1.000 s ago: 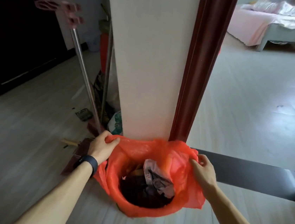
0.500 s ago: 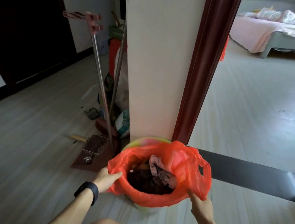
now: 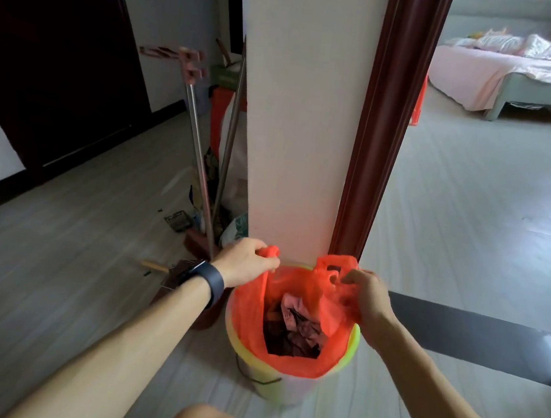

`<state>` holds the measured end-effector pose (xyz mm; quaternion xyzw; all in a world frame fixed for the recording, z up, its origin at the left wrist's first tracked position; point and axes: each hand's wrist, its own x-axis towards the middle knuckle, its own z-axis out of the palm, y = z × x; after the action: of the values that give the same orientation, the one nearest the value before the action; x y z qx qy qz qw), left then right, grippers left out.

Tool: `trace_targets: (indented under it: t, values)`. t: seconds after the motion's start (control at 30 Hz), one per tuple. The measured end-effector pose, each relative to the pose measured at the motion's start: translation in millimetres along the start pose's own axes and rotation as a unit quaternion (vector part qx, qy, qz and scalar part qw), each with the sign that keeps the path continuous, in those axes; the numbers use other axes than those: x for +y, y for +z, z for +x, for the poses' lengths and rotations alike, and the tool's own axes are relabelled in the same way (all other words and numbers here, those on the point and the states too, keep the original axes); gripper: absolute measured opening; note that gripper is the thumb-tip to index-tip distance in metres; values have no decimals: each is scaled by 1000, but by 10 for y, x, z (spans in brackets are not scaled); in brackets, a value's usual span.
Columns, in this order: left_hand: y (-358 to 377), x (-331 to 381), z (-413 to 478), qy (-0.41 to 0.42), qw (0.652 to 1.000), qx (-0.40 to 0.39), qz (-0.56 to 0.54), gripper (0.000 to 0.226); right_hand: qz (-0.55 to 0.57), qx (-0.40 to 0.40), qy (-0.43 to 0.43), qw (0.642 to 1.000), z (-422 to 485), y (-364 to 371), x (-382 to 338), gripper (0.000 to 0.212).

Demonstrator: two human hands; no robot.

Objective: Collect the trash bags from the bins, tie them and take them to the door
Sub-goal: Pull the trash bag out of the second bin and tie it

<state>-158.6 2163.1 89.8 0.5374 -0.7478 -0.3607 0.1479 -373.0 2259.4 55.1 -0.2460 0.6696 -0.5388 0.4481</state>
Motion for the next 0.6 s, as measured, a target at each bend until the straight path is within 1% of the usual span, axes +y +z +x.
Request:
trace_targets:
  t: [0.07,0.13,0.2,0.27,0.33,0.37,0.43,0.5,0.6]
  values:
    - [57,115,26,25,999,-40,0,17,-77,-72,23,994,-4,49,-98,15]
    - [118,202,48,38,995,-92,24,24,-144,-107,2,984,-51,91,-189,16]
    - [144,277,51,26,989,-140,44,26,-139,-123,-18,982,-105,109,-264,15]
    - [172,298,62,33,985,-164,39,25,-130,-140,-24,981,-160,109,-312,19]
    - [206,282,49,52,985,-154,57,29,-134,-143,-22,980,-189,126,-314,18]
    - [229,265,47,60,986,-143,59,34,-137,-136,-25,981,-196,124,-311,18]
    - [262,247,31,61,991,-116,39,44,-140,-122,-31,982,-199,111,-300,19]
    - [302,216,37,55,994,-95,14,49,-141,-125,-41,981,-193,86,-275,22]
    - [336,162,52,52,993,-105,-18,51,-146,-123,-60,980,-168,79,-213,30]
